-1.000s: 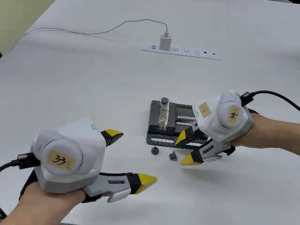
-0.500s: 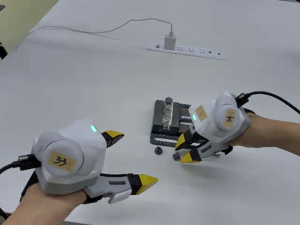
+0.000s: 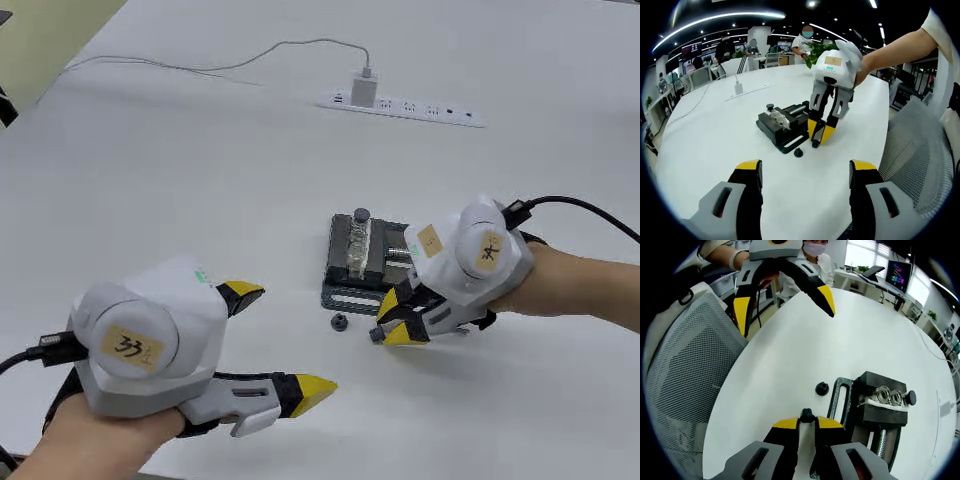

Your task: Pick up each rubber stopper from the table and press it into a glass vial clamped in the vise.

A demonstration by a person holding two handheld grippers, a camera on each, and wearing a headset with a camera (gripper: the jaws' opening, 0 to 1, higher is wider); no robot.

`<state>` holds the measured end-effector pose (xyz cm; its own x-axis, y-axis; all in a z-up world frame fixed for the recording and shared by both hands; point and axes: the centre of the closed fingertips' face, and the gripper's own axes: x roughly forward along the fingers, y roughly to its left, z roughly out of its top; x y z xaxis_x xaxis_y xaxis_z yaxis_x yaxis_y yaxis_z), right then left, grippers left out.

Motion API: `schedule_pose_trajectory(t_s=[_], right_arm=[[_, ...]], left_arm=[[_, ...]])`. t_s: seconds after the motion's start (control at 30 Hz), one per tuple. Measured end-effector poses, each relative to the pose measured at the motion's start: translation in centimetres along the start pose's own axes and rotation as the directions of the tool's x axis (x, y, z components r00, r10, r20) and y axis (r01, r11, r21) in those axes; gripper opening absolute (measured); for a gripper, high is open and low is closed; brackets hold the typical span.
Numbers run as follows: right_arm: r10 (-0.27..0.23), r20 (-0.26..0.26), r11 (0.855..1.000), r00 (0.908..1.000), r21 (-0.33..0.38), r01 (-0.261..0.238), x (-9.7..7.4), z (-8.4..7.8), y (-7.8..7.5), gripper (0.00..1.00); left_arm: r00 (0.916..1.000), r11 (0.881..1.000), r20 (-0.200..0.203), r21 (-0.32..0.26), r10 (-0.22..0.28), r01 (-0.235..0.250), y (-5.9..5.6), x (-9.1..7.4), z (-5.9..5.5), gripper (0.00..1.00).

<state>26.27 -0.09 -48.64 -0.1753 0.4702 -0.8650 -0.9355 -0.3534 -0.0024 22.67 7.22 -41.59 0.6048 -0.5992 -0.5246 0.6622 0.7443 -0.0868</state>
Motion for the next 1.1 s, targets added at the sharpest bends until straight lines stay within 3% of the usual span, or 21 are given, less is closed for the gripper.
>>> schedule_pose_trajectory(t_s=[0.3, 0.63, 0.67, 0.73, 1.1], right_arm=[[-0.045, -0.012, 0.993, 0.9989, 0.105, 0.046, -1.6, 0.3, -0.1, 0.06], [-0.097, -0.022, 0.964, 0.9950, 0.246, 0.099, -5.4, -0.1, 0.8, 0.06], [-0.116, -0.012, 0.952, 0.9932, 0.282, 0.115, -5.9, 0.0, 0.9, 0.06], [-0.130, -0.007, 0.942, 0.9915, 0.311, 0.126, -6.5, 0.0, 1.2, 0.06], [-0.197, -0.050, 0.927, 0.9792, 0.315, 0.202, -10.0, -0.5, 2.9, 0.06]], left_arm=[[0.9995, 0.999, -0.011, 0.026, -0.030, 0.031, -0.4, 0.5, 0.6, 0.65], [0.9954, 0.989, -0.008, 0.110, -0.096, 0.096, -1.0, 2.1, 3.2, 0.59], [0.9944, 0.988, -0.007, 0.116, -0.106, 0.106, -1.2, 2.3, 3.5, 0.59], [0.9924, 0.984, -0.009, 0.127, -0.122, 0.123, -1.7, 2.7, 3.9, 0.57], [0.9781, 0.952, -0.030, 0.225, -0.206, 0.208, -4.3, 5.5, 5.4, 0.47]])
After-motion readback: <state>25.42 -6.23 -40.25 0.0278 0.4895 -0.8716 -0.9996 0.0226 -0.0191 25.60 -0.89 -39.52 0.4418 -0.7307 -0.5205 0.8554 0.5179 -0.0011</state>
